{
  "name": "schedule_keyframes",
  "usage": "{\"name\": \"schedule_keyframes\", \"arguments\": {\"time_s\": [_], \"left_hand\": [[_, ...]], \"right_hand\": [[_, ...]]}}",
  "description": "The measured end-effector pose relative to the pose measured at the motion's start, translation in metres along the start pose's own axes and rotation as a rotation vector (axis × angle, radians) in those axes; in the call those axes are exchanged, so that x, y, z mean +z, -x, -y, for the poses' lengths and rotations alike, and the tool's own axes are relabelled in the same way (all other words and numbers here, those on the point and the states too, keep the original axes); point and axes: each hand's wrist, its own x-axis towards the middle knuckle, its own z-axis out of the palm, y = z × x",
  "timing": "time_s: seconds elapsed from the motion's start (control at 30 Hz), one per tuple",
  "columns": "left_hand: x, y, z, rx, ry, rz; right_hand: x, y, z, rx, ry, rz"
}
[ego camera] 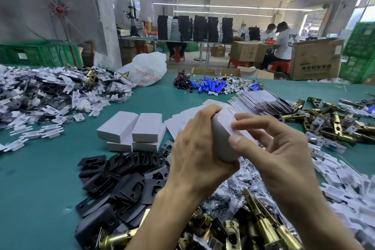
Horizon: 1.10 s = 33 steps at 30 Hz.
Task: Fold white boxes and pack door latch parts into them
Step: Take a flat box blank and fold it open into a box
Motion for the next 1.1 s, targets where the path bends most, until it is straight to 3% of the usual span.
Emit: {"name": "schedule_keyframes", "arguments": {"time_s": [0.13,0.5,0.67,0.8,1.1], "left_hand": [[-0.001,0.000,-0.004,-0.011,-0.035,-0.073],[-0.002,-0.002,-0.005,0.021,-0.185,-0.023],[0.000,-0.001,-0.006,0.017,-0.212,-0.011],[0.000,0.000,-0.006,-0.002,-0.225,-0.008],[-0.004,0.000,-0.010,-0.006,-0.082,-0.020]], "right_hand": [[0.001,0.000,-0.002,-0.031,-0.046,-0.057],[-0.003,-0.004,-0.002,0.052,-0.156,-0.180],[-0.003,-0.003,0.001,0.002,-0.091,-0.183],[-0.003,-0.002,0.002,-0.050,0.030,-0.162],[-0.008,-0.005,0.000,-0.139,0.081,0.053]]}}
